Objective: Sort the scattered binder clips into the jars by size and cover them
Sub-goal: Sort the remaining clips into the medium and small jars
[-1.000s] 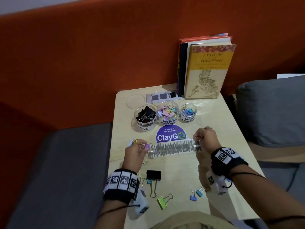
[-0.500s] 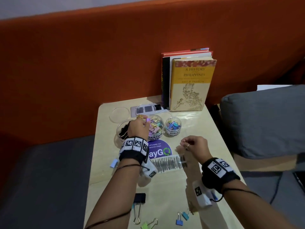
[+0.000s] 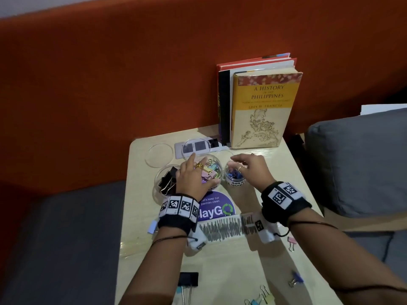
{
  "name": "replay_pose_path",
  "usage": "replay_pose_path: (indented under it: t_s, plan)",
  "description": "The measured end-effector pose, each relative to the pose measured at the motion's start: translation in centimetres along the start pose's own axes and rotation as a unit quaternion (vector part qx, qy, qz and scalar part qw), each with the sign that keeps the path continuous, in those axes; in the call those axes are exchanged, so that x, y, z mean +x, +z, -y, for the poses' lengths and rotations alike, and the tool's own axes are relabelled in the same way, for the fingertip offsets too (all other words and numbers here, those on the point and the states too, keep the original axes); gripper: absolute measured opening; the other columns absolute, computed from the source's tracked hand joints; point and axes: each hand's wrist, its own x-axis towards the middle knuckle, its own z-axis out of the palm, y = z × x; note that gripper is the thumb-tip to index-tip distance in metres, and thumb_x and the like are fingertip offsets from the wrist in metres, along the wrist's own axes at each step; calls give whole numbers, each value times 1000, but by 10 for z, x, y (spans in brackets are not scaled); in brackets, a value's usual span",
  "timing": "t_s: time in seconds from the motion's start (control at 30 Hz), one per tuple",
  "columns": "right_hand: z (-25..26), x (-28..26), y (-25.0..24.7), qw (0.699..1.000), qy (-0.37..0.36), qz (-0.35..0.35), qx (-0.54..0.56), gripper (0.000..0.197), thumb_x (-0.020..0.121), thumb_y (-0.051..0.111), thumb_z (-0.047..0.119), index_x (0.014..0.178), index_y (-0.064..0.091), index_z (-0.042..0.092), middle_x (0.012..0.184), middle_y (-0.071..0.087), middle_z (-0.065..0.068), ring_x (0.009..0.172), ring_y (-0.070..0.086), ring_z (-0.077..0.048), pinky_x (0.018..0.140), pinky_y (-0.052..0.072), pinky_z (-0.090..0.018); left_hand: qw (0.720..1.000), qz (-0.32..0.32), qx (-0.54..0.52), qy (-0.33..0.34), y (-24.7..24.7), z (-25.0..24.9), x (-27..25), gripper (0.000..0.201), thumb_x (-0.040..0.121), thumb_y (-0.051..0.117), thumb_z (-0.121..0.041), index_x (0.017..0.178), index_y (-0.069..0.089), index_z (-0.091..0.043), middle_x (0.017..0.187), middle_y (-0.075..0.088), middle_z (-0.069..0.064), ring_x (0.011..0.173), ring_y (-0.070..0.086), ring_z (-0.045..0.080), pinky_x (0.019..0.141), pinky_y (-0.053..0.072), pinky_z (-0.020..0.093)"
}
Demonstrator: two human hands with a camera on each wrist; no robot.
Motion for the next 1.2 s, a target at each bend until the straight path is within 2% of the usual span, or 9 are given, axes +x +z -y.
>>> replay_pose_path:
  t_s: [0.17, 0.33, 0.43, 0.53, 0.63, 0.8, 0.9, 1.03, 1.2]
  plan:
    - [-4, -22, -10, 999, -44, -23, 4, 24, 85, 64, 26, 104, 69, 13, 104, 71, -5, 90, 53, -7, 70, 35, -9, 999, -17, -20, -21, -4, 2, 9, 67, 81, 58, -57, 139, 41, -29, 143, 36, 2, 131, 32, 23, 107, 22, 45]
    - [-23, -67, -26, 999, -38, 3, 4, 18, 84, 65, 18, 101, 69, 16, 100, 70, -3, 87, 58, -10, 78, 47, -26, 996, -77, -45, -28, -8, -9, -1, 67, 86, 61, -31, 145, 28, -32, 144, 33, 3, 132, 30, 23, 108, 21, 42]
    - [-44, -103, -39, 999, -14, 38, -32, 20, 83, 63, 4, 99, 70, 15, 98, 70, -5, 85, 63, -17, 81, 52, -32, 994, -104, -43, 6, -12, -19, -29, 53, 93, 52, -26, 142, 35, -27, 145, 31, 2, 133, 29, 22, 109, 25, 41]
    - [-62, -141, -50, 997, 19, 39, -71, 31, 78, 58, -11, 95, 71, 12, 94, 72, -9, 75, 63, -19, 71, 47, -14, 992, -46, -80, 86, -6, -31, -74, 32, 95, 49, -24, 125, 58, -18, 137, 41, -1, 127, 36, 18, 108, 32, 36]
    - [-75, -172, -57, 993, 49, 31, -102, 36, 74, 56, -16, 94, 71, 9, 93, 72, -13, 77, 63, -24, 62, 39, -6, 972, 64, -175, 142, 7, -42, -124, 29, 92, 54, -23, 120, 59, -22, 123, 50, -6, 112, 51, 12, 98, 45, 32]
    - [-79, -200, -50, 986, 40, 41, -157, 43, 78, 49, -14, 115, 62, 4, 125, 59, -16, 112, 56, -31, 95, 41, -27, 935, 232, -169, 207, 38, -51, -182, 30, 86, 62, -25, 116, 60, -23, 117, 53, -8, 108, 56, 6, 92, 52, 31]
    - [-81, -215, -39, 977, 55, 70, -193, 43, 83, 55, 1, 124, 56, 13, 135, 50, -16, 120, 48, -35, 99, 43, -41, 929, 253, -105, 250, 50, -51, -201, 50, 78, 70, -33, 125, 56, -25, 118, 48, -10, 115, 48, 8, 94, 46, 26]
    - [-69, -231, -30, 974, 61, 83, -203, 36, 84, 56, 3, 120, 59, 7, 136, 47, -19, 121, 46, -35, 97, 41, -35, 923, 269, -70, 267, 61, -48, -215, 82, 67, 78, -38, 138, 40, -25, 125, 39, -9, 118, 39, 11, 97, 43, 28]
    - [-65, -255, -25, 968, 70, 142, -196, 46, 82, 62, 6, 127, 52, 11, 141, 43, -12, 122, 45, -31, 103, 38, -31, 933, 271, -48, 231, 63, -59, -222, 76, 76, 74, -26, 141, 35, -21, 129, 36, -3, 121, 38, 17, 99, 44, 34]
